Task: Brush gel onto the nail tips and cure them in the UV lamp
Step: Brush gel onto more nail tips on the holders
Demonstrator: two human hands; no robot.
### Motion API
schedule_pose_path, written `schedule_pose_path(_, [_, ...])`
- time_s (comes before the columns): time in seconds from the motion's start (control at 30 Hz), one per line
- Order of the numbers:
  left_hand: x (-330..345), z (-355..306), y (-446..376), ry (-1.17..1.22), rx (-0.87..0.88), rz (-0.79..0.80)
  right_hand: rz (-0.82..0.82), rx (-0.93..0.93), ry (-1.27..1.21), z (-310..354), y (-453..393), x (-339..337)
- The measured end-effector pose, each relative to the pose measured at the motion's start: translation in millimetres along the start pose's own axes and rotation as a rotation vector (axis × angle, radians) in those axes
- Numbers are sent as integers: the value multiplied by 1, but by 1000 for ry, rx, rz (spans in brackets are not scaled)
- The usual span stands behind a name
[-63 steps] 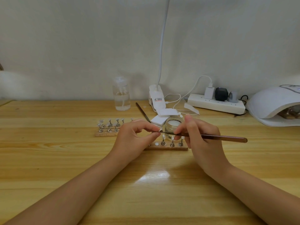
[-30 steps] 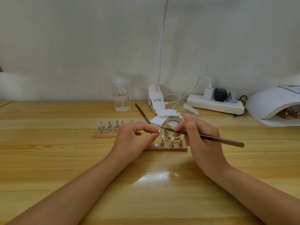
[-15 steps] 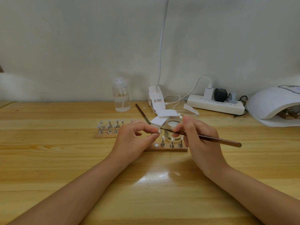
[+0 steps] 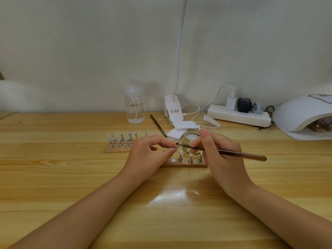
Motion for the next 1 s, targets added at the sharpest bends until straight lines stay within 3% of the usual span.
schedule_pose_path(1.0, [0, -1, 0, 7, -11, 26, -41, 15, 17, -4, 1, -5])
Point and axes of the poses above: each hand's wrist, its own y-axis away from the middle knuckle, its own x-axis out of the palm, z = x × y, the point moved 5 cm from there along -y, towards the middle knuckle, and after that the axes turned 10 degrees about z, right-handed, at the moved point
